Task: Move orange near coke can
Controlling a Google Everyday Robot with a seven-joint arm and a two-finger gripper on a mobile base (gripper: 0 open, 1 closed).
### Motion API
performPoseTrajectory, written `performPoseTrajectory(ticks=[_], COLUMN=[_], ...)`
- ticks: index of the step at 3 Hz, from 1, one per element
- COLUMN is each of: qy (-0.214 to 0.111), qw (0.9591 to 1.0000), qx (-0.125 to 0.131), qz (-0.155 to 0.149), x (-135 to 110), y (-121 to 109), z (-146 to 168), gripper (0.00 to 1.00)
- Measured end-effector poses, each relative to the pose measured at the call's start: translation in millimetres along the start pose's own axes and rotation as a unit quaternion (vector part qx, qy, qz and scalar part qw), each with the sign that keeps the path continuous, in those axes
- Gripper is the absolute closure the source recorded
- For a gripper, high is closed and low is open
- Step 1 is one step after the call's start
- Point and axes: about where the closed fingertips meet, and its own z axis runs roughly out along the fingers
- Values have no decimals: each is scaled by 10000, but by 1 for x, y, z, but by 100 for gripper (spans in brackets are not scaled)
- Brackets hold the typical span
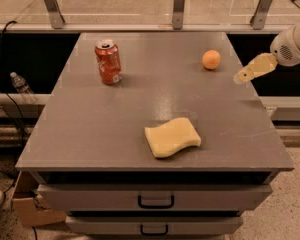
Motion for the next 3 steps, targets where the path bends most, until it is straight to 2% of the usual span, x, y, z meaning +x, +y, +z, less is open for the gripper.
performPoseTrajectory(ticks=[1, 3], qy=[20, 21], qw=[9998, 9994], qx=[-56, -232], qz=[198, 252], x=[-7, -27], y=[-9, -13], z=[28, 64], gripper=[0, 0])
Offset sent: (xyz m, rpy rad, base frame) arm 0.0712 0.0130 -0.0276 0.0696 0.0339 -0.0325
